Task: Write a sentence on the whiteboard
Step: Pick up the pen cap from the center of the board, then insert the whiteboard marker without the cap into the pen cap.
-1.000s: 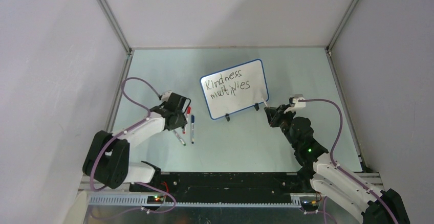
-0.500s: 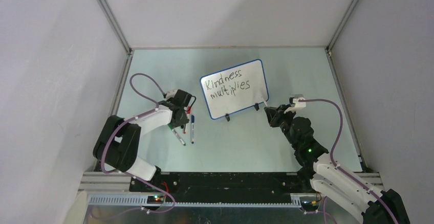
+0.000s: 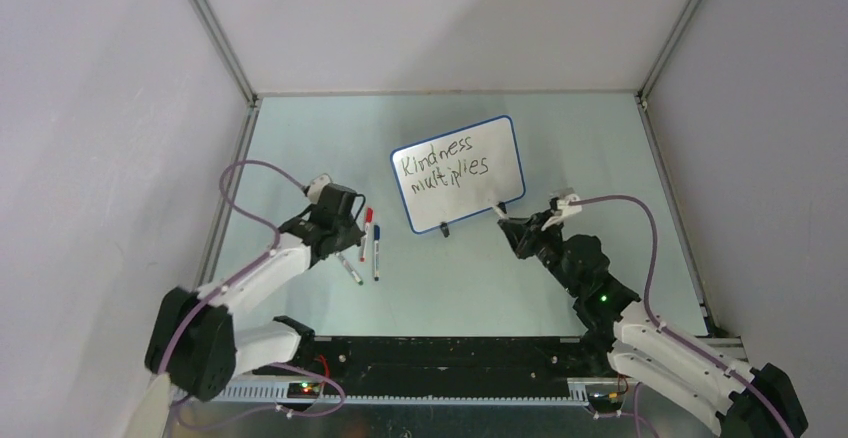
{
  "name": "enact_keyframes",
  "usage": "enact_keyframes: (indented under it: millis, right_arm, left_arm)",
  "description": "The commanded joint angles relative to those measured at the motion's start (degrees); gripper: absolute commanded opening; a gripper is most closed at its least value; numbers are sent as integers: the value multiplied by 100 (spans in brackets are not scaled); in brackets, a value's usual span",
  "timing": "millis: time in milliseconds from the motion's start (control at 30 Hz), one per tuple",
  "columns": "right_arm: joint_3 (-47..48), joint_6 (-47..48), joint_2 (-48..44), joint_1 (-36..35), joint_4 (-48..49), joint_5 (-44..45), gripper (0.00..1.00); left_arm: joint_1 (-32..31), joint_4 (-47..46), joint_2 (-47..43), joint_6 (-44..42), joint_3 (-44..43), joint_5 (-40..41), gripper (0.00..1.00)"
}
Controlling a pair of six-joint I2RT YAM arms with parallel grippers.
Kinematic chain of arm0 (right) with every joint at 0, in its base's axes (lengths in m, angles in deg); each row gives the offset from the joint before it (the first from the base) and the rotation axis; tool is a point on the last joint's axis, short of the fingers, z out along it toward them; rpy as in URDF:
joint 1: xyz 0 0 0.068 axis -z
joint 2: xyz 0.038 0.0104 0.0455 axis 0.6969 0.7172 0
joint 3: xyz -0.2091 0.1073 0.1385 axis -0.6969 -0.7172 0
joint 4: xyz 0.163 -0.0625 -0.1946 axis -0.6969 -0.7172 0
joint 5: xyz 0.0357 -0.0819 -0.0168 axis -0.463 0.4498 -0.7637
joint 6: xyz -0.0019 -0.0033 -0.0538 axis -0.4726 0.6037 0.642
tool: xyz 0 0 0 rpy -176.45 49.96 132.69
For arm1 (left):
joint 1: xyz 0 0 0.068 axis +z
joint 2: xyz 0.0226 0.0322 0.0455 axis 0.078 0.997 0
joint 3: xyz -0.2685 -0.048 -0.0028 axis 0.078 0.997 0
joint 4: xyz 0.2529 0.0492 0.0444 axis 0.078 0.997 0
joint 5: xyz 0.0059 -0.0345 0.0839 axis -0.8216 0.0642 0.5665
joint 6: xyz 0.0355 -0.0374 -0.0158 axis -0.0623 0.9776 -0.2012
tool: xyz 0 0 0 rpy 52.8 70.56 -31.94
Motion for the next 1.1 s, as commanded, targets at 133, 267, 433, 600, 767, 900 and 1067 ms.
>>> enact_keyframes:
  millis: [133, 267, 433, 600, 767, 900, 1067]
  right_arm:
    - [532, 64, 293, -1381, 813, 203, 0]
    - [696, -67, 891, -2245, 1282, 899, 0]
    - [835, -165, 1678, -3006, 2383, 1764, 0]
    - [983, -193, 2655, -3596, 3226, 2408, 0]
    - [1383, 87, 3459, -3914, 3527, 2562, 0]
    - [1750, 307, 3773, -4047, 3343, 2568, 0]
    - [2008, 371, 4070, -4149, 3198, 2691, 0]
  left_arm:
    - [-24, 637, -1263, 868, -560, -621, 0]
    - [-23, 686, -1711, 1274, -596, -813, 0]
    - [1, 518, -2107, 1987, -350, -1021, 0]
    - [63, 87, -2368, 2735, 107, -1534, 0]
    - [64, 62, -2670, 3130, 323, -1611, 0]
    - [60, 135, -2848, 3279, 325, -1612, 0]
    - [60, 127, -3037, 3537, 384, -1612, 0]
